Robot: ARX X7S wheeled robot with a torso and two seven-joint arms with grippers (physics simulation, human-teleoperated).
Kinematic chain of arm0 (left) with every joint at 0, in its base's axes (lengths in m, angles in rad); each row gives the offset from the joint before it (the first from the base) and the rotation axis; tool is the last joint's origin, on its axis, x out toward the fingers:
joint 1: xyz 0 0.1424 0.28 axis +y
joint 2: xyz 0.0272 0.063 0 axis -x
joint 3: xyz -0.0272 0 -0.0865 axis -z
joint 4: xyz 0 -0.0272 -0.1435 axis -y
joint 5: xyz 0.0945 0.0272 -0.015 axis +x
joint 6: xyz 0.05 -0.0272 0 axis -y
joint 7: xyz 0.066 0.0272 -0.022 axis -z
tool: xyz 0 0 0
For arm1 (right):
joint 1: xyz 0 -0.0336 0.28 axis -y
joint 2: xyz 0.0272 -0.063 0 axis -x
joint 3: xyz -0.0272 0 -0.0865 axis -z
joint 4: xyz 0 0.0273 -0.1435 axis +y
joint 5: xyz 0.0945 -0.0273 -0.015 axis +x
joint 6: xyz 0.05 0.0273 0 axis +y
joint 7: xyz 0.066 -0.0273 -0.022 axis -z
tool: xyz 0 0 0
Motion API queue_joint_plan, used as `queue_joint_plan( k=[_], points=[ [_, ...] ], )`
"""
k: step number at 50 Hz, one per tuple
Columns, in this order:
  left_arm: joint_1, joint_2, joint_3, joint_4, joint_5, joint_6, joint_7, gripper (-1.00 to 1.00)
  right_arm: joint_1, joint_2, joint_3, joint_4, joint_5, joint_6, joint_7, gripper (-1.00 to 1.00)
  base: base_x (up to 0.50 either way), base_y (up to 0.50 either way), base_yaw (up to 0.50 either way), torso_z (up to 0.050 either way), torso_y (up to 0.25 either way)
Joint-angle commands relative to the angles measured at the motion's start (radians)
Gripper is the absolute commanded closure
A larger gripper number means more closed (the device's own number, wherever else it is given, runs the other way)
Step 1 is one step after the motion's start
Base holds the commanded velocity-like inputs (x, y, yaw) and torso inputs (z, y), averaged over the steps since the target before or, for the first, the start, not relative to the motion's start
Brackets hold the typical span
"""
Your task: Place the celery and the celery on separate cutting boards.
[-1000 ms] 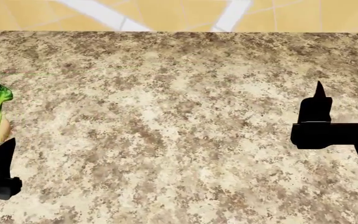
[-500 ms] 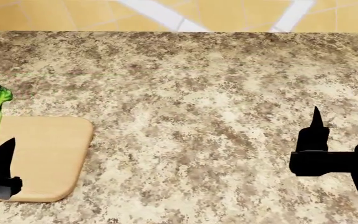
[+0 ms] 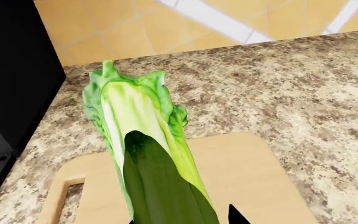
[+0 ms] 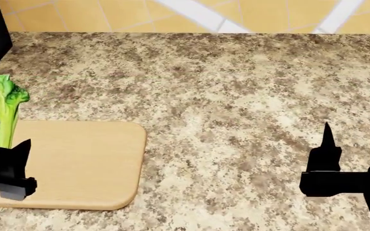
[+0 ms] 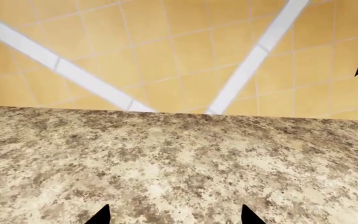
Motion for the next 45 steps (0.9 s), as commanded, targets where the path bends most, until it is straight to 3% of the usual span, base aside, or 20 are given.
queue_joint_plan(
  k=[1, 6, 21, 42, 43, 45],
  points=[
    [-0.105, 0.099, 0.040, -0.097, 0.033, -0.012, 0.105, 1.00, 0.005, -0.015, 0.033, -0.009, 0.004, 0.007, -0.018, -1.00, 0.00, 0.00, 0.00, 0.000, 0.000],
    [-0.134, 0.137, 0.095, -0.180, 0.114, -0.013, 0.168, 1.00, 0.010, -0.015, 0.025, -0.010, 0.007, 0.010, -0.019, -1.00, 0.00, 0.00, 0.00, 0.000, 0.000],
    [-0.106, 0.139, 0.190, -0.270, 0.297, 0.030, 0.266, 1.00, -0.014, -0.026, 0.009, 0.007, -0.015, -0.013, -0.034, -1.00, 0.00, 0.00, 0.00, 0.000, 0.001],
    [-0.074, 0.136, 0.200, -0.278, 0.294, 0.040, 0.271, 1.00, -0.032, -0.026, 0.019, 0.010, -0.011, -0.024, -0.034, -1.00, 0.00, 0.00, 0.00, 0.000, 0.000],
    [-0.078, 0.137, 0.201, -0.275, 0.294, 0.039, 0.268, -1.00, -0.033, -0.026, 0.017, 0.011, -0.014, -0.026, -0.036, -1.00, 0.00, 0.00, 0.00, 0.000, 0.000],
    [-0.080, 0.134, 0.197, -0.266, 0.286, 0.036, 0.262, -1.00, -0.040, -0.025, 0.013, 0.008, -0.019, -0.031, -0.043, -1.00, 0.00, 0.00, 0.00, 0.000, 0.000]
  ],
)
